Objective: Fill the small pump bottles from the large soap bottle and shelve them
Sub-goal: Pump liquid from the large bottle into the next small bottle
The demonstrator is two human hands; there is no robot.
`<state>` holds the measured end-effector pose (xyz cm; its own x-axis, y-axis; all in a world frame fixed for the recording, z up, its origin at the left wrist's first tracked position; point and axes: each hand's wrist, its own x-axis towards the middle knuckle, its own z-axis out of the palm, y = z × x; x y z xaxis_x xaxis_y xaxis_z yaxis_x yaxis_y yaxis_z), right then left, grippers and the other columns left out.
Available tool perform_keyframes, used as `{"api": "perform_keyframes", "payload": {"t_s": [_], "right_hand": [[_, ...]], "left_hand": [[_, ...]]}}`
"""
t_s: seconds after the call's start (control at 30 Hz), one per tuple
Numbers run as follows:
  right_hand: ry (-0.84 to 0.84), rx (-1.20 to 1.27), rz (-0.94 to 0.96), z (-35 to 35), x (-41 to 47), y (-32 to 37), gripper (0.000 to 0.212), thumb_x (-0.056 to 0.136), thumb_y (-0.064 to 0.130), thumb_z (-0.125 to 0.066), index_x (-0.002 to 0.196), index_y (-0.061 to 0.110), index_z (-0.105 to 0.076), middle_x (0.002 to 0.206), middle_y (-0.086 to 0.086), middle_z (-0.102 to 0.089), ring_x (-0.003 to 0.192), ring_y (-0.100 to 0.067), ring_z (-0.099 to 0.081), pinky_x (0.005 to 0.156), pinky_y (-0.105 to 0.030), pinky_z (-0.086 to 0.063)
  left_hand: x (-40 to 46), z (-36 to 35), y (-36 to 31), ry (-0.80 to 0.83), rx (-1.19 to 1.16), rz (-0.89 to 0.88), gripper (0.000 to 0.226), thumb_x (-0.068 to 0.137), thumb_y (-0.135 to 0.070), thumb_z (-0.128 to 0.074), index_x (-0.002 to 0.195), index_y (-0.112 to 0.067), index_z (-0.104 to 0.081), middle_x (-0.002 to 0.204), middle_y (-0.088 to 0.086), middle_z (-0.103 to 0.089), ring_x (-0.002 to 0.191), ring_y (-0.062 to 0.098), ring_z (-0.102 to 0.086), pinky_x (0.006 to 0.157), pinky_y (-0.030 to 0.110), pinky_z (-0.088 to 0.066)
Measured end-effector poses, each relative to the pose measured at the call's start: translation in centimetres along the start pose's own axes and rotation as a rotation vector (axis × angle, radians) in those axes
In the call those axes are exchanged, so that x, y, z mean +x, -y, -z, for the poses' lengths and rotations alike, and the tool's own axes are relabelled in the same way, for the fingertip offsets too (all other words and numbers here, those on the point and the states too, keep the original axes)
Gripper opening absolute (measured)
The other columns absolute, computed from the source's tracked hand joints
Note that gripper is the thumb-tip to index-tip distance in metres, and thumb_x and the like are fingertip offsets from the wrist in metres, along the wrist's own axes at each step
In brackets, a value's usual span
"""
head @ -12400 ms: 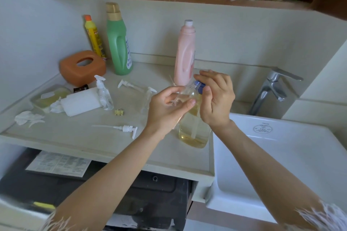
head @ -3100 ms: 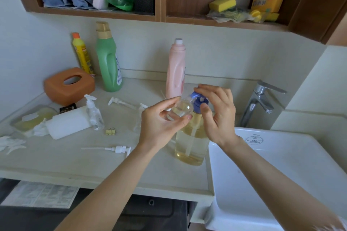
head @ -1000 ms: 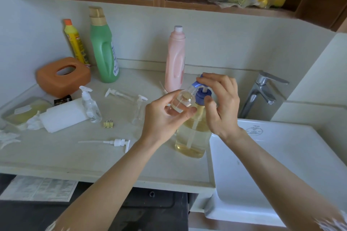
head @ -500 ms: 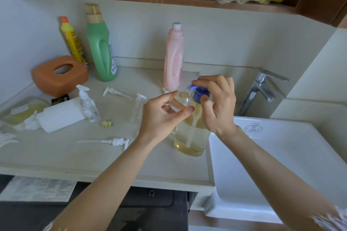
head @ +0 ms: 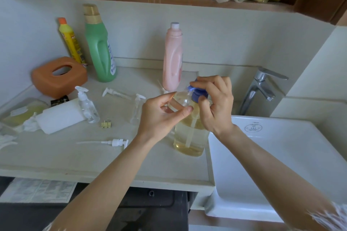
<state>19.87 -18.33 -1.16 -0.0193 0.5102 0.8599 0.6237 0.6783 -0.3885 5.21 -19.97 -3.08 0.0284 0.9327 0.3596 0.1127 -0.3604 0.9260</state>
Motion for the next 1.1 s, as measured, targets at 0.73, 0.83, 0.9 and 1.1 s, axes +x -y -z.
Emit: {"api": "perform_keyframes", "payload": {"t_s": [0.73, 0.83, 0.9, 1.1], "right_hand": [[0.021, 0.201, 0.078, 1.5, -0.5, 3.3, 0.036, 0.09, 0.013, -0.038, 0.105, -0.003, -0.067, 0.11, -0.014, -0.064, 0.111, -0.025, -0.056, 0.099, -0.028, -0.04], [0.054, 0.324, 0.13, 0.3, -1.2, 4.2, 0.036, 0.093, 0.013, -0.038, 0.11, -0.003, -0.065, 0.111, -0.013, -0.063, 0.108, -0.022, -0.058, 0.095, -0.03, -0.043], [0.075, 0.371, 0.103, -0.9, -1.4, 4.8, 0.038, 0.097, 0.021, -0.037, 0.111, 0.0, -0.065, 0.107, -0.009, -0.064, 0.103, -0.016, -0.059, 0.091, -0.026, -0.043], [0.382, 0.475, -0.215, -5.9, -2.9, 4.8, 0.031, 0.096, 0.019, -0.037, 0.108, 0.018, -0.066, 0.097, 0.002, -0.069, 0.095, -0.009, -0.064, 0.083, -0.026, -0.048]], "left_hand": [[0.5, 5.3, -1.9, 0.133, -0.401, 0.141, 0.016, 0.072, -0.02, -0.075, 0.087, -0.027, -0.076, 0.079, -0.008, -0.07, 0.082, 0.011, -0.066, 0.068, 0.028, -0.056], [0.6, 8.2, -2.4, 0.275, -0.593, 0.167, 0.046, 0.054, -0.035, -0.092, 0.094, -0.021, -0.076, 0.087, -0.003, -0.07, 0.092, 0.016, -0.067, 0.08, 0.034, -0.056], [0.6, 9.9, -2.9, 0.268, -0.577, 0.133, 0.053, 0.052, -0.038, -0.092, 0.098, -0.017, -0.075, 0.09, 0.0, -0.071, 0.091, 0.015, -0.068, 0.081, 0.035, -0.057], [-1.0, 14.4, -2.0, -0.094, -0.174, 0.191, 0.029, 0.074, -0.025, -0.071, 0.099, -0.011, -0.066, 0.09, -0.003, -0.074, 0.093, 0.024, -0.069, 0.093, 0.052, -0.051]]}}
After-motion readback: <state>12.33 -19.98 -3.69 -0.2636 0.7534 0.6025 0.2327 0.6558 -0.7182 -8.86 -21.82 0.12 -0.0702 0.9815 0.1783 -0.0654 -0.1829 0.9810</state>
